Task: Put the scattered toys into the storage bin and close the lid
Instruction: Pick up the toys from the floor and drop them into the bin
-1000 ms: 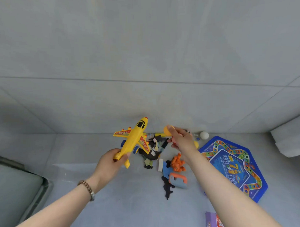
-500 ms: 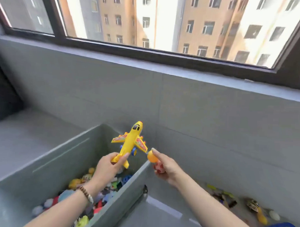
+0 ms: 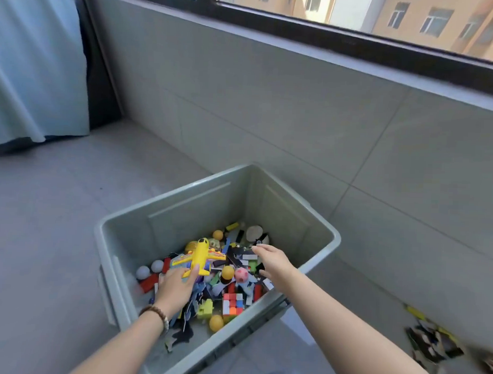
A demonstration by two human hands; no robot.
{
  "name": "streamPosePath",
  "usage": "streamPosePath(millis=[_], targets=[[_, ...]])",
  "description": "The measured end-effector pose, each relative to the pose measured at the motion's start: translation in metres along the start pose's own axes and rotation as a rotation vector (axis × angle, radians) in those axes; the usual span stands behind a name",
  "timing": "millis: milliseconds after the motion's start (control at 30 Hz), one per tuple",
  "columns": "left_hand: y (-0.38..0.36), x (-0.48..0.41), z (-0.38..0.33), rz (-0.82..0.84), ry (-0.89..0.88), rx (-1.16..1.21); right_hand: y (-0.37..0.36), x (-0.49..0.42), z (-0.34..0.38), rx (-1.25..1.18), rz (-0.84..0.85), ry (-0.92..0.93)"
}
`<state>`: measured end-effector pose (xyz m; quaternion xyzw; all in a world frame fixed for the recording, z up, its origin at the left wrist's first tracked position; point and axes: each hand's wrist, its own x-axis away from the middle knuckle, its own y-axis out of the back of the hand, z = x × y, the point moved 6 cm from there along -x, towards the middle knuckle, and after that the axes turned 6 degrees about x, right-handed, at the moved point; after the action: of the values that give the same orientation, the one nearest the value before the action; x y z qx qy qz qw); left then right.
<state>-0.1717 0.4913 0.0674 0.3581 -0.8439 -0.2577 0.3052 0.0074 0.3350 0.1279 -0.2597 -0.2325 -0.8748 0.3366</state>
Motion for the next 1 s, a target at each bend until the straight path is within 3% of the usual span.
streamPosePath(millis=[167,467,733,1000], targets=[[-0.003,0.001,-0.006,-0.016,0.081,-0.055,0.047,0.022,0.020,0.220,-0.091,0.198],[-0.046,0.074,-0.207,0.050,-0.320,-0.087,0.244,0.121,-0.015,0.316,-0.360,0.212],[-0.209,0.172,-0.360,0.296,-0.664,-0.210,0.427,0.217,-0.160,0.184,-0.635,-0.009],[-0.416,0.217,-0.384,0.587,-0.814,-0.453,0.508,0.218,-0.322,0.091,-0.717,-0.209]])
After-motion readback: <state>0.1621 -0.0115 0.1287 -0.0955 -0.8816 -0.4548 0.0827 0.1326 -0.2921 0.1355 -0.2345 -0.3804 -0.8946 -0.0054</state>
